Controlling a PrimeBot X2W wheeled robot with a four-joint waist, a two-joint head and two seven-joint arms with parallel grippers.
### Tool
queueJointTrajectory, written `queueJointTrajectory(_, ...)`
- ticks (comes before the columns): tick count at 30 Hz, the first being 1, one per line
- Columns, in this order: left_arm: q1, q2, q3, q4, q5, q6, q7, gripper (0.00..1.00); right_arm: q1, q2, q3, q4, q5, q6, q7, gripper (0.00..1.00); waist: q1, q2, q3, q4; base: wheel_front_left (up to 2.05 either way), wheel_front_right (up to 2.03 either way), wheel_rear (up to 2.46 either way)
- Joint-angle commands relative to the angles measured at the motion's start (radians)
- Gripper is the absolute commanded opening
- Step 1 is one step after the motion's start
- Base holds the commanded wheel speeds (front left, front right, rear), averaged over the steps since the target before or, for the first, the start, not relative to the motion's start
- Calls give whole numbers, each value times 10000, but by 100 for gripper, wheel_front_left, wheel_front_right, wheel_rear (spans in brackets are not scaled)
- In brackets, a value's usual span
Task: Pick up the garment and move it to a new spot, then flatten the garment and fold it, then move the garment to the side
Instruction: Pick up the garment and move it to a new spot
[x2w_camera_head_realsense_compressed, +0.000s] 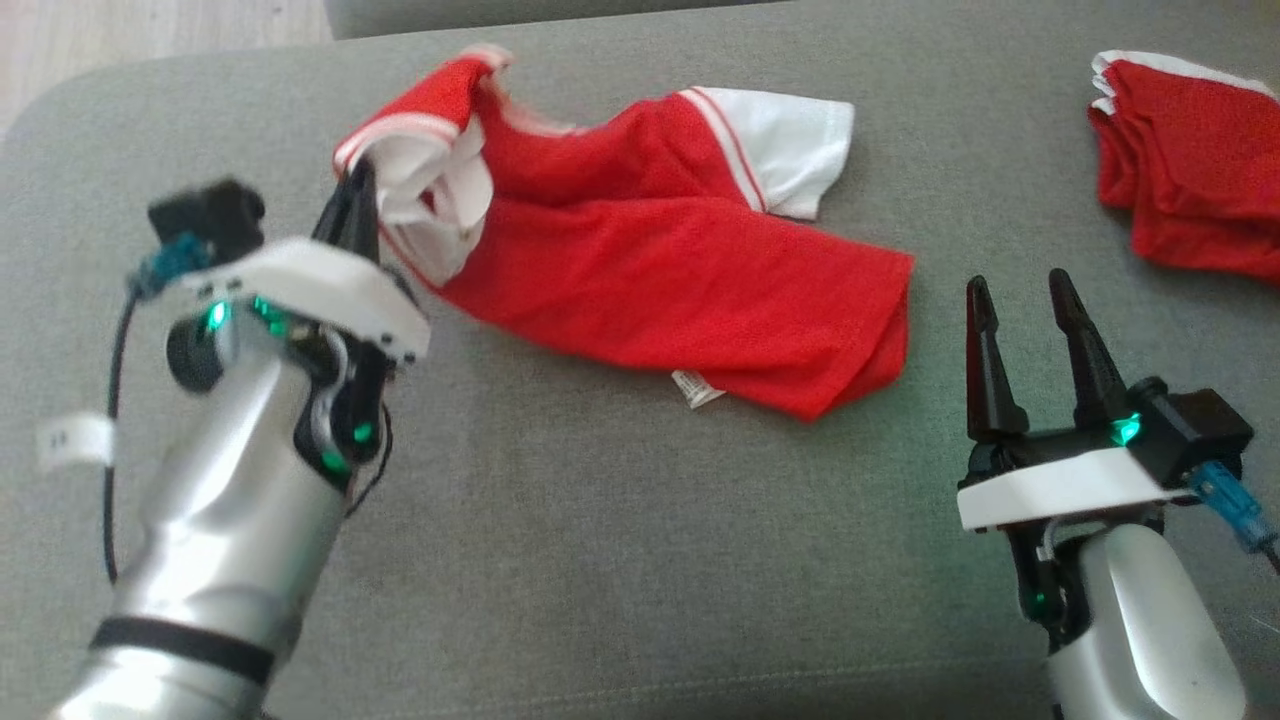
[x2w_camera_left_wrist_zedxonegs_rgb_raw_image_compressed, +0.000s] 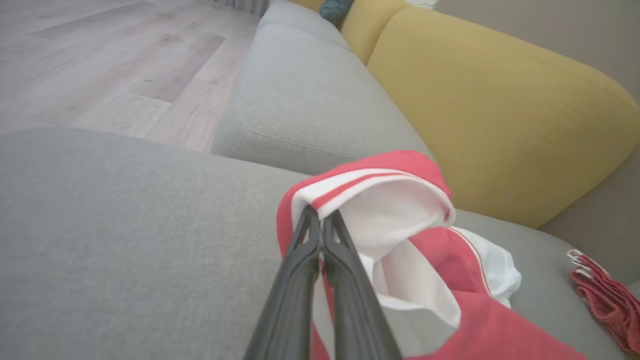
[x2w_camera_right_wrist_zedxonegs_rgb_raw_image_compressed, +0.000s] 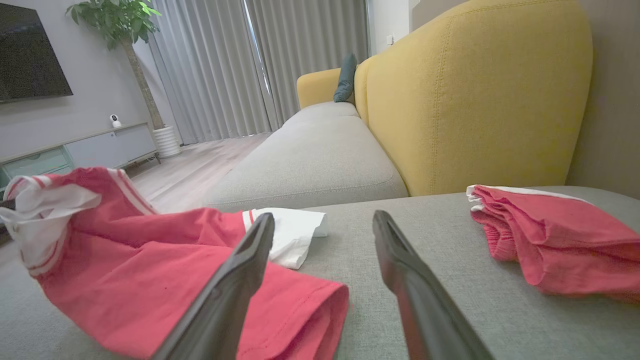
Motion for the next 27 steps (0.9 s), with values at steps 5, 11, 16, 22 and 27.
queueJointTrajectory(5, 474, 443, 368, -432, 446, 316, -706, 100, -238, -14, 200, -230, -36, 63, -138, 100, 1, 0, -112, 148, 0, 0, 0)
queueJointTrajectory(11, 1343, 626, 416, -1499, 1666, 599, -912, 100, -96, -14, 145, -219, -202, 63, -63, 100, 1, 0, -349, 368, 0, 0, 0)
queueJointTrajectory(16, 2830, 541, 1064, -3101, 2845, 681, -919, 100, 108, -14, 45, -226, -463, 63, 118, 100, 1, 0, -766, 604, 0, 0, 0)
queueJointTrajectory(22, 4328, 319, 1512, -4106, 3777, 654, -920, 100, 574, -14, -68, -198, -701, 63, 279, 100, 1, 0, -1241, 858, 0, 0, 0)
queueJointTrajectory(27, 5345, 34, 1888, -4641, 4359, 658, -920, 100, 1040, -14, -86, -259, -744, 63, 334, 100, 1, 0, -1590, 1013, 0, 0, 0)
